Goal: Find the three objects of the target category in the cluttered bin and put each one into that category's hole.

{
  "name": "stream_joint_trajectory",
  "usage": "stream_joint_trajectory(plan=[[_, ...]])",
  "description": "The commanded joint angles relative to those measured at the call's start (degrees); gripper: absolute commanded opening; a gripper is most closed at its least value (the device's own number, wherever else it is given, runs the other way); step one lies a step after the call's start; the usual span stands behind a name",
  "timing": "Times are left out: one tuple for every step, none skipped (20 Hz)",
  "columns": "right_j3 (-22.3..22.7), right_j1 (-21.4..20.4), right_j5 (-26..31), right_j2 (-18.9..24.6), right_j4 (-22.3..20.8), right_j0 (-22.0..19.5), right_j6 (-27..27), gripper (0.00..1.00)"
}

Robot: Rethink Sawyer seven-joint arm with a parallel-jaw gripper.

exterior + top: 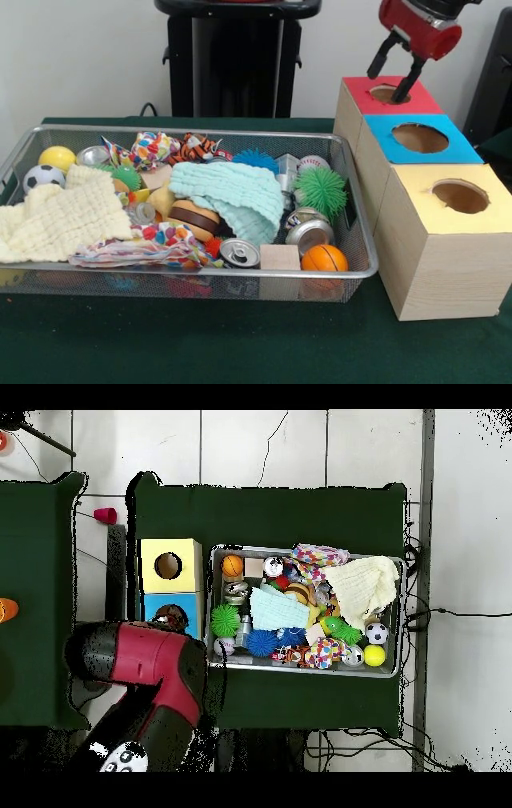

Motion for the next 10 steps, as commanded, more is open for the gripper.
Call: stream_joint_trajectory(plan=[[5.79, -0.49, -5.82, 8.03, -5.15, -6.76, -5.37, 1.0], [6.48, -1.33, -6.38, 9.35, -5.67, -8.13, -7.18, 1.0], [7.32, -2.16, -8.19, 10.7, -6.63, -9.78, -9.4, 1.0], [7.92, -3.02, -8.85, 12.03, -7.37, -11.33, -11.17, 1.0], [8.99, -3.96, -10.08, 13.88, -8.2, -13.26, -13.31, 1.0], [9.75, -4.7, -12.04, 15.87, -9.28, -15.45, -15.52, 1.0], [10.43, -5.3, -13.31, 17.84, -10.18, -17.68, -17.31, 1.0], [10.98, -5.73, -14.8, 19.7, -11.23, -19.82, -18.66, 1.0], [11.35, -5.91, -16.64, 21.58, -12.58, -22.08, -19.85, 1.0], [11.6, -5.91, -17.95, 23.09, -13.96, -23.89, -20.61, 1.0]])
